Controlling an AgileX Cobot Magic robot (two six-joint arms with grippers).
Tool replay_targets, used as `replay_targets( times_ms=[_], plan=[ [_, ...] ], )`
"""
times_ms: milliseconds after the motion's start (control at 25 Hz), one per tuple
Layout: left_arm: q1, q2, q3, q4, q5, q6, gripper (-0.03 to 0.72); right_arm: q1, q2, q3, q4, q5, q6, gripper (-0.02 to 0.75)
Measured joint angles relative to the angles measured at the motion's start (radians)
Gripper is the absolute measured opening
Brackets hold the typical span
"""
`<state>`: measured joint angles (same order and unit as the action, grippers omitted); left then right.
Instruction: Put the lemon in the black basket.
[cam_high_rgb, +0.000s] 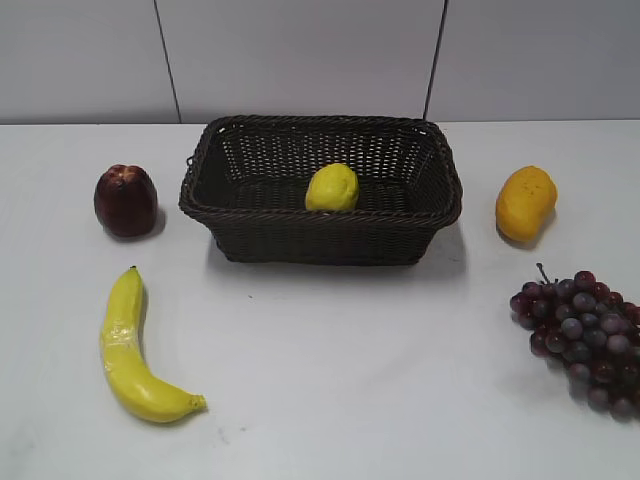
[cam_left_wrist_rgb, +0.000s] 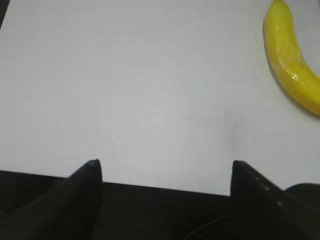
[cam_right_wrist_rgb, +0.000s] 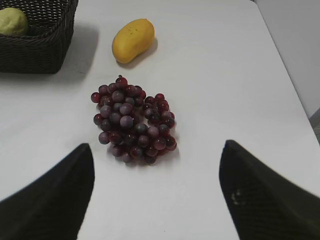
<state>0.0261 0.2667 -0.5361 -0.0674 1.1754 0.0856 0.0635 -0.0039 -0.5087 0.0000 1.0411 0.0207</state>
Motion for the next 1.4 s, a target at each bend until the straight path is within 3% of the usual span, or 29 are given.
replay_targets(
  times_ms=[360, 1400],
  plan=[
    [0.000, -0.260, 0.023, 0.000, -0.050, 0.000, 0.591, 0.000, 0.000, 0.000, 0.000, 0.000, 0.000, 0.589],
    [0.001, -0.272, 0.041, 0.006, -0.096, -0.012, 0.591, 0.000, 0.000, 0.000, 0.000, -0.001, 0.000, 0.589]
  ],
)
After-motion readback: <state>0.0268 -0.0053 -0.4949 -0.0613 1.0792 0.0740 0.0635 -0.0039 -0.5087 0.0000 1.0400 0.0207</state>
